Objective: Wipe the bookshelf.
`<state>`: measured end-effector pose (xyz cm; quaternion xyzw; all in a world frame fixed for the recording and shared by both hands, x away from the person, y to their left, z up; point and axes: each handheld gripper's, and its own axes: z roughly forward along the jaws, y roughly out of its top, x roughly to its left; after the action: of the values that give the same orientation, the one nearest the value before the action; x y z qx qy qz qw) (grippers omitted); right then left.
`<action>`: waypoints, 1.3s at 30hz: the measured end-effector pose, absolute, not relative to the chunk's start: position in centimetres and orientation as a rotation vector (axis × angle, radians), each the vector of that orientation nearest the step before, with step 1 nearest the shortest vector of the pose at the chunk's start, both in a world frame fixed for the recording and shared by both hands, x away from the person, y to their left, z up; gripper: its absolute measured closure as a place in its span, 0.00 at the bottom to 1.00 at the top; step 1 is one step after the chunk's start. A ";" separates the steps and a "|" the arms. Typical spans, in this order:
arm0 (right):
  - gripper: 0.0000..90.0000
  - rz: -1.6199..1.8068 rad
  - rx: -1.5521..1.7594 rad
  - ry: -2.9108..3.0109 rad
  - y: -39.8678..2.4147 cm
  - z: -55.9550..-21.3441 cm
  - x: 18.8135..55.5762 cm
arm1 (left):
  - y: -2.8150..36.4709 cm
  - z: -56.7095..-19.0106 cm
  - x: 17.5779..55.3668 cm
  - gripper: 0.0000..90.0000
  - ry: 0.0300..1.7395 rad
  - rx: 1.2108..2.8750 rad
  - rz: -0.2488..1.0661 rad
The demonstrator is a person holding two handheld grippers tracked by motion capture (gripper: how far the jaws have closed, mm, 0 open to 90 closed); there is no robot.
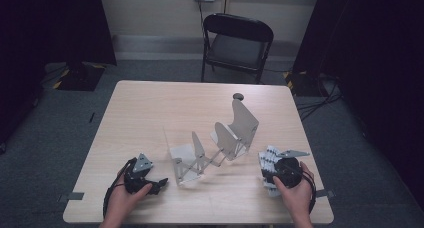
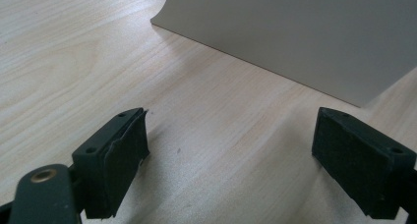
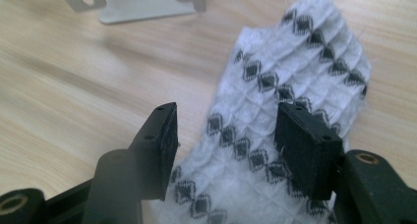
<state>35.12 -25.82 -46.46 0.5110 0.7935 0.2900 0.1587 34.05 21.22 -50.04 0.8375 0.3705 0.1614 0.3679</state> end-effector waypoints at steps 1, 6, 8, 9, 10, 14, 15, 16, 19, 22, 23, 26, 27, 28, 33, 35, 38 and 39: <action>0.50 0.822 1.451 2.270 -25.9 -46.6 35.0 | 21.2 -50.0 34.1 0.15 0.952 2.151 0.415; 0.59 0.791 1.414 2.265 -25.8 -47.3 35.1 | 21.2 -50.0 34.1 0.15 0.952 2.150 0.415; 0.63 0.791 1.399 2.272 -25.8 -47.4 35.4 | 21.2 -50.0 34.1 0.15 0.952 2.150 0.415; 0.67 0.800 1.390 2.281 -25.8 -47.4 35.5 | 21.2 -50.0 34.1 0.15 0.952 2.151 0.415; 0.70 0.808 1.397 2.288 -25.8 -47.5 35.7 | 21.2 -50.0 34.1 0.15 0.952 2.150 0.415; 0.70 0.852 1.403 2.287 -25.5 -47.7 36.7 | 21.2 -50.0 34.1 0.14 0.954 2.153 0.415; 0.70 0.856 1.392 2.288 -25.3 -47.7 37.1 | 21.2 -50.0 34.1 0.14 0.952 2.152 0.413; 0.70 0.853 1.390 2.290 -25.1 -47.7 37.4 | 21.2 -50.0 34.1 0.14 0.952 2.152 0.413; 0.70 0.860 1.384 2.301 -24.5 -47.7 38.5 | 21.2 -50.0 34.1 0.14 0.949 2.157 0.415; 0.67 0.880 1.388 2.310 -24.2 -47.5 39.0 | 21.1 -50.0 34.2 0.13 0.953 2.156 0.413; 0.66 0.877 1.395 2.310 -24.1 -47.4 39.0 | 21.1 -50.0 34.2 0.13 0.953 2.156 0.412; 0.61 0.883 1.392 2.306 -24.3 -46.9 38.5 | 21.1 -50.1 34.2 0.13 0.953 2.152 0.415; 0.60 0.891 1.394 2.301 -24.4 -46.7 38.2 | 21.1 -50.1 34.3 0.13 0.953 2.152 0.414; 0.60 0.888 1.393 2.296 -24.5 -46.5 37.9 | 21.1 -50.1 34.3 0.13 0.953 2.152 0.414; 0.61 0.882 1.350 2.296 -24.7 -45.5 36.4 | 21.1 -50.1 34.3 0.13 0.953 2.152 0.415; 0.61 0.893 1.361 2.288 -25.0 -45.4 35.8 | 21.1 -50.1 34.2 0.13 0.953 2.152 0.415; 0.61 0.881 1.361 2.286 -25.5 -45.5 35.0 | 21.1 -50.1 34.2 0.13 0.953 2.152 0.415; 0.61 0.873 1.360 2.288 -25.7 -45.7 34.8 | 21.1 -50.1 34.2 0.13 0.953 2.152 0.415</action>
<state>34.80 -25.75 -45.69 0.4784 0.8050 0.3072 0.1697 34.25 21.05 -50.06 0.8375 0.3710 0.1616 0.3671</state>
